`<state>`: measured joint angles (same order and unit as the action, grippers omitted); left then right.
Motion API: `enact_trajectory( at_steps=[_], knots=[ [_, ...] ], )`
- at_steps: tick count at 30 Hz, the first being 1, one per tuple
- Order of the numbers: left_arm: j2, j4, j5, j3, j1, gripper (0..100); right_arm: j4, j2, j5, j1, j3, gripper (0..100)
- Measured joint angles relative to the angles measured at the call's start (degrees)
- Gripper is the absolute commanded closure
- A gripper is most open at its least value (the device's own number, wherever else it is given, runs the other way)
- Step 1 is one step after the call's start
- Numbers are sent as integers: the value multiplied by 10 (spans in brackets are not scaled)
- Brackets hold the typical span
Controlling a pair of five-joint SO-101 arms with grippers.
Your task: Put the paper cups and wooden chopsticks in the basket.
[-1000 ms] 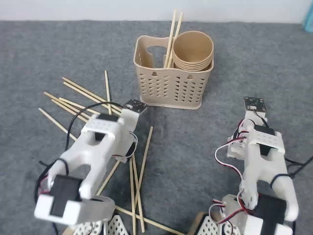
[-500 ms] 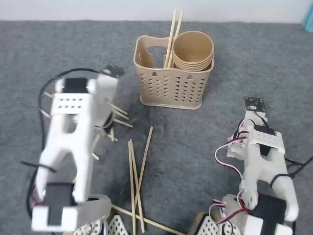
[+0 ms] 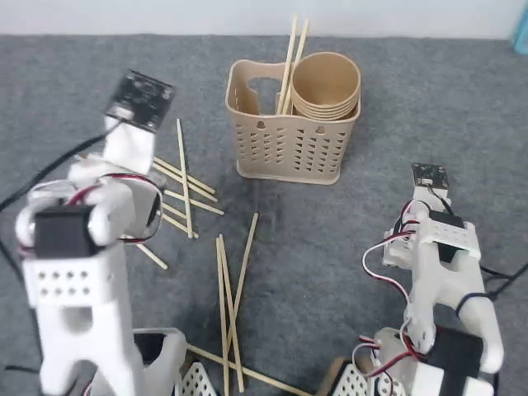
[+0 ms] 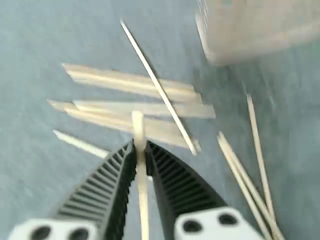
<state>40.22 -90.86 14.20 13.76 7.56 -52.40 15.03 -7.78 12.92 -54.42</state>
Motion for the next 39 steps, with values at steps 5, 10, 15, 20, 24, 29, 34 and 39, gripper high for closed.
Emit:
enact_trajectory(
  at_steps=[5, 10, 15, 20, 24, 29, 34, 39],
  knots=[
    [7, 143, -180, 0, -7, 987, 0, 0, 0, 0, 0, 983],
    [7, 356, -351, 0, -37, 987, 0, 0, 0, 0, 0, 983],
    [7, 597, -381, 41, -95, 987, 0, 0, 0, 0, 0, 983],
    [7, 851, -382, 117, -150, 988, 0, 0, 0, 0, 0, 983],
    [5, 982, -382, 149, -183, 988, 0, 0, 0, 0, 0, 983],
    [-47, 986, -360, 150, -194, 988, 0, 0, 0, 0, 0, 983],
    [-119, 985, -331, 156, -186, 988, 0, 0, 0, 0, 0, 983],
    [-122, 912, -330, 156, -176, 988, 0, 0, 0, 0, 0, 983]
  ],
)
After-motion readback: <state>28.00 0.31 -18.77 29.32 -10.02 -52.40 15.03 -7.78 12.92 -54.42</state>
